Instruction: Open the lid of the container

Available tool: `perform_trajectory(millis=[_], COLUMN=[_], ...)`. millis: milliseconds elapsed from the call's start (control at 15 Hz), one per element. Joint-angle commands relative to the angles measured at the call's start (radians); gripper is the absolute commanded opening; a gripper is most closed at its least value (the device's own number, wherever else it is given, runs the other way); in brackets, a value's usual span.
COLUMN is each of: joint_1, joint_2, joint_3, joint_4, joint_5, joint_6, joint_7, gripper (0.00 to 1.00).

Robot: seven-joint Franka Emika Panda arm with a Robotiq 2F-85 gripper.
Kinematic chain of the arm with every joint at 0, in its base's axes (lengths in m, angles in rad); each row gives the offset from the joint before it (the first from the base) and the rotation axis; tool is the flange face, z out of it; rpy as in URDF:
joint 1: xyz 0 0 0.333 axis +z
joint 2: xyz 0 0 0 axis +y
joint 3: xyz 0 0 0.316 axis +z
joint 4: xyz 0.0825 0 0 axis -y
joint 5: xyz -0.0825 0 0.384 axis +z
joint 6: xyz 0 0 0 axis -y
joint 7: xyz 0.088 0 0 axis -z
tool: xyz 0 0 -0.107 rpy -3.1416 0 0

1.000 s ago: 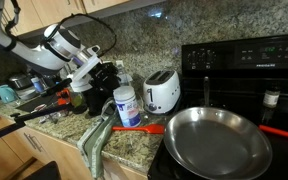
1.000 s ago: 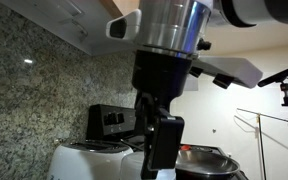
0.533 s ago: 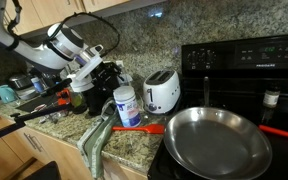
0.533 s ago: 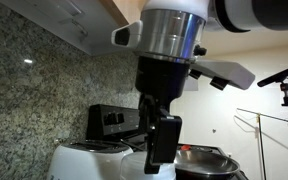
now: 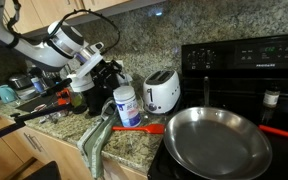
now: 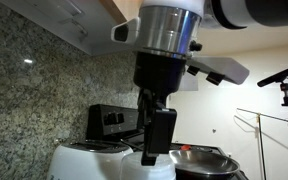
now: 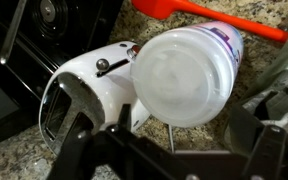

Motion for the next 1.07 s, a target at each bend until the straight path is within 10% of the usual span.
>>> perform_trajectory(millis=[0, 1000], joint_1=[0.005, 0.001], joint_2=[-0.05, 0.008], joint_3=[0.008, 0.004], joint_4=[-0.007, 0.012], joint_5=[0.009, 0.064], joint_6=[-0.015, -0.083], joint_7=[-0.026, -0.08], gripper=[1.0, 1.0])
